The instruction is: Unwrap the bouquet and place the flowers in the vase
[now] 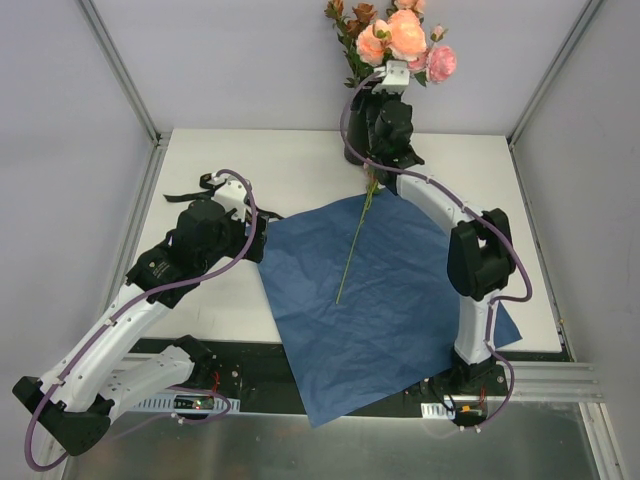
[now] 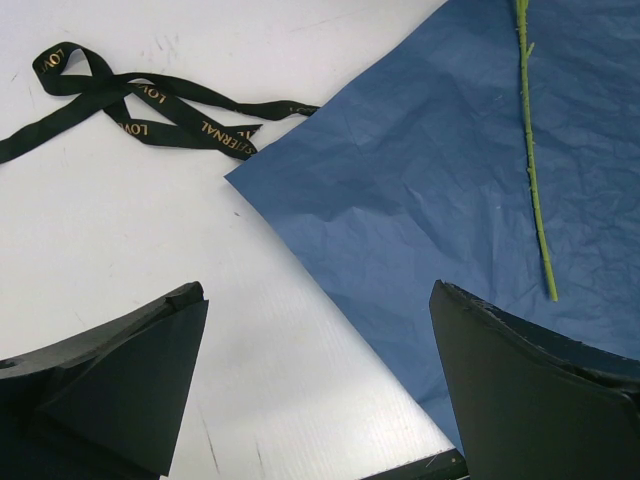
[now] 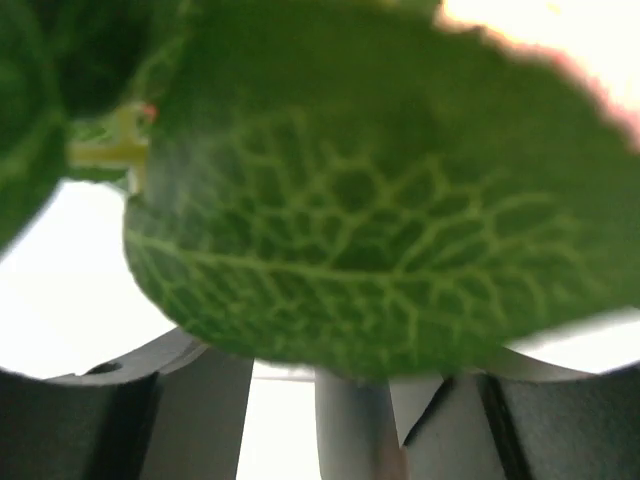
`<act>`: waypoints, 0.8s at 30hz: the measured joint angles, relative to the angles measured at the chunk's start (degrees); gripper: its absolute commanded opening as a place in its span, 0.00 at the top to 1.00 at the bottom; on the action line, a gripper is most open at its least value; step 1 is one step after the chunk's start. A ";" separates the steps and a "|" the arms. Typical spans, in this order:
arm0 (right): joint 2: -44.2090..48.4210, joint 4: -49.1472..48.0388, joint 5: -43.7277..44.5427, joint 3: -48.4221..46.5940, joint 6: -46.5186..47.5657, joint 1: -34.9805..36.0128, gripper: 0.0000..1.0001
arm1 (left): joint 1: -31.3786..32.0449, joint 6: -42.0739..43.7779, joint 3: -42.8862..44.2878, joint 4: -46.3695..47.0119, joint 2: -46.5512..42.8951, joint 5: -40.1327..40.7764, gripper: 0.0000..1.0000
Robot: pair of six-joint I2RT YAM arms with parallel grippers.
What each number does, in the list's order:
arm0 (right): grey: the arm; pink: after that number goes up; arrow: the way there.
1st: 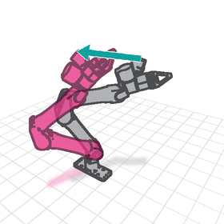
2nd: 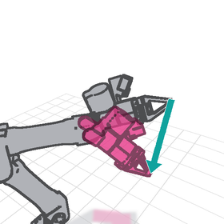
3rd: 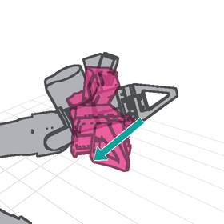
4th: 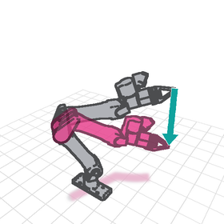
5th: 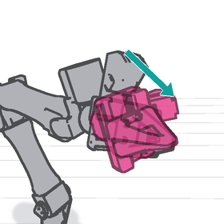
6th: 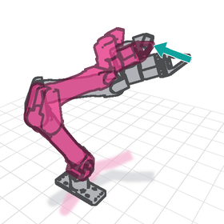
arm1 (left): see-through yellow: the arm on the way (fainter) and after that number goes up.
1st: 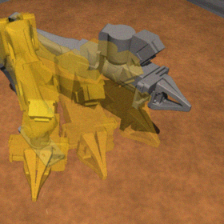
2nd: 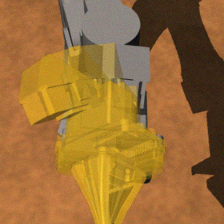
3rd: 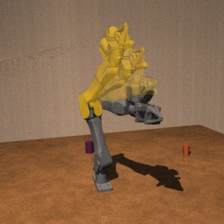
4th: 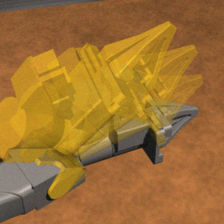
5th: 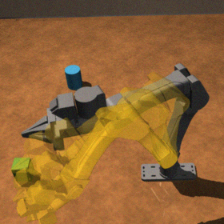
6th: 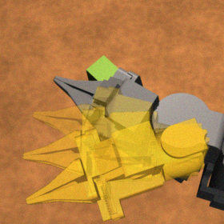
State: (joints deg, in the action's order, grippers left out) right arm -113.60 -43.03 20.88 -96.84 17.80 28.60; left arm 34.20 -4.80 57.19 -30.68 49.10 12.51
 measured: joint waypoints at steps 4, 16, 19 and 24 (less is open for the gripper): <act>-0.48 11.06 3.41 -3.19 -4.31 -0.17 0.43 | 0.00 0.00 0.00 0.00 0.00 0.04 0.01; -0.46 34.47 5.88 -8.04 -16.50 -0.22 0.39 | 0.00 0.00 0.00 0.00 0.07 0.13 0.01; -0.44 38.27 5.68 -8.04 -18.84 -0.22 0.39 | 0.00 0.00 0.00 0.02 0.07 0.11 0.01; 1.25 40.74 4.17 -6.01 -21.33 -0.22 0.39 | 0.00 0.00 0.00 0.00 0.09 0.11 0.01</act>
State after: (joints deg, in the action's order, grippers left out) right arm -112.36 -2.28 25.06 -102.85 -3.53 28.38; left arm 34.20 -4.80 57.19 -30.68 49.19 12.62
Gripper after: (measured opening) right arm 0.610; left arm 0.990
